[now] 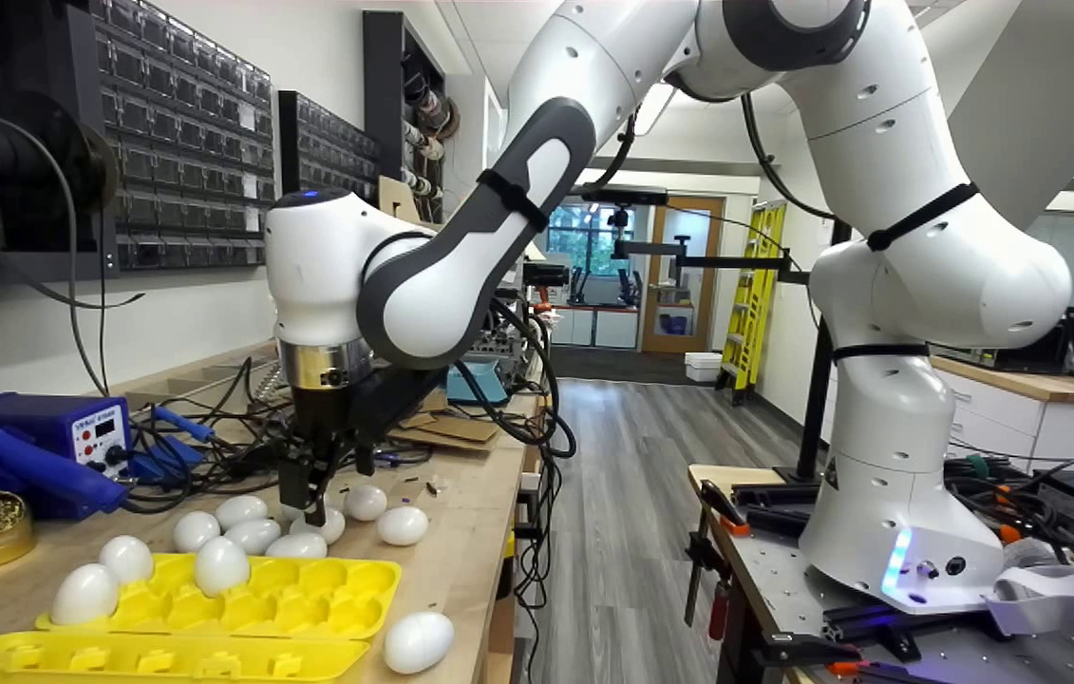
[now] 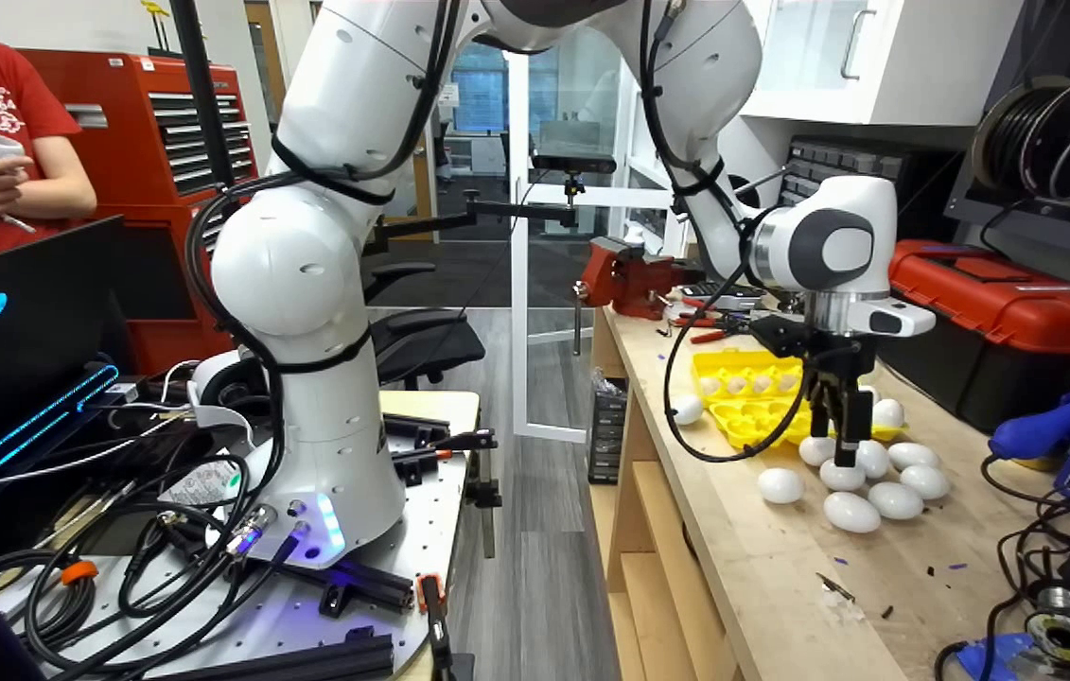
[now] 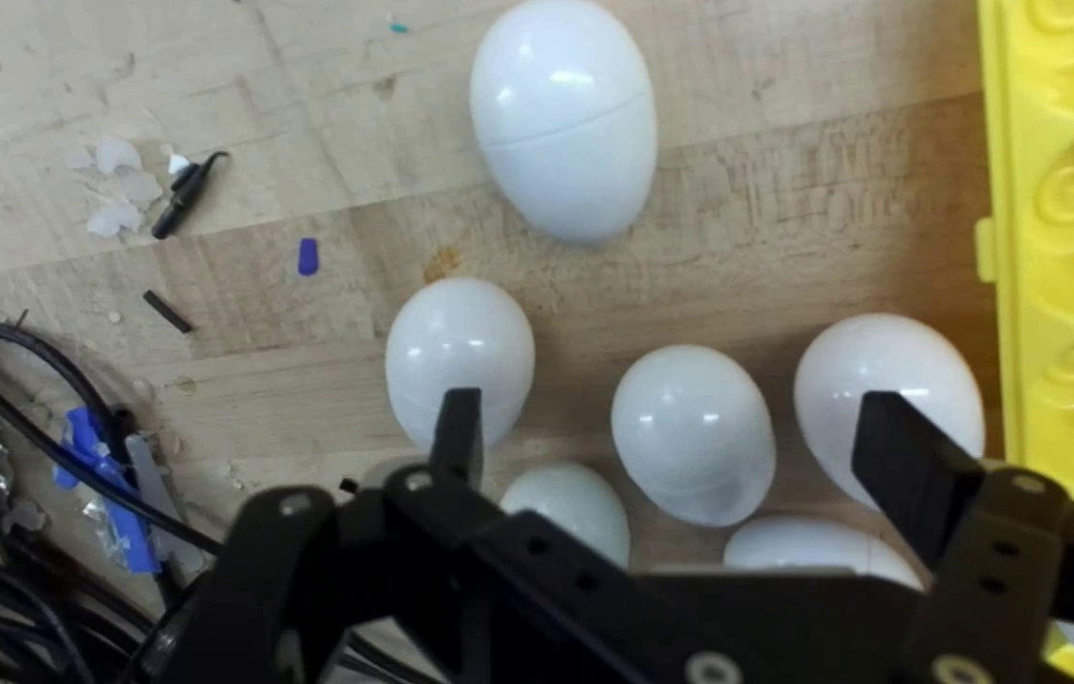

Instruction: Remove an egg from the crate and put it on the table

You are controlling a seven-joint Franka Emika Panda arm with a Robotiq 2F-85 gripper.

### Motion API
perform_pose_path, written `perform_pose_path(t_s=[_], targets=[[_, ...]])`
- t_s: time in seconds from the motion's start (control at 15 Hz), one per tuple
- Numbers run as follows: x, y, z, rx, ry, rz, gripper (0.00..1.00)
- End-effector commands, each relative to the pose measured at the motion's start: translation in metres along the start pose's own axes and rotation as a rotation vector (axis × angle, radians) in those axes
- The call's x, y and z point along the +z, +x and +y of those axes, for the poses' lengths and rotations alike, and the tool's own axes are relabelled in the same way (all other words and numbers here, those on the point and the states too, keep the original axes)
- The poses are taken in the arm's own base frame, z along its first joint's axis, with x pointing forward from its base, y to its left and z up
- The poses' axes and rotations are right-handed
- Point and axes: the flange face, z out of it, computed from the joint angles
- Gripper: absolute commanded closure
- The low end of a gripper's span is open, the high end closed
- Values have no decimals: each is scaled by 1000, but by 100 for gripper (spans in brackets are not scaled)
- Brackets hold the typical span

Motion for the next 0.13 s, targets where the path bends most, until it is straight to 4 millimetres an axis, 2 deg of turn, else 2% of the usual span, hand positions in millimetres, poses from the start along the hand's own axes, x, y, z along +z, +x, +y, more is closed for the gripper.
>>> perform_pose_path(t_s=[0.0, 0.07], targets=[[-6, 2, 1, 2, 4, 7, 0], [-9, 3, 1, 4, 6, 12, 0]])
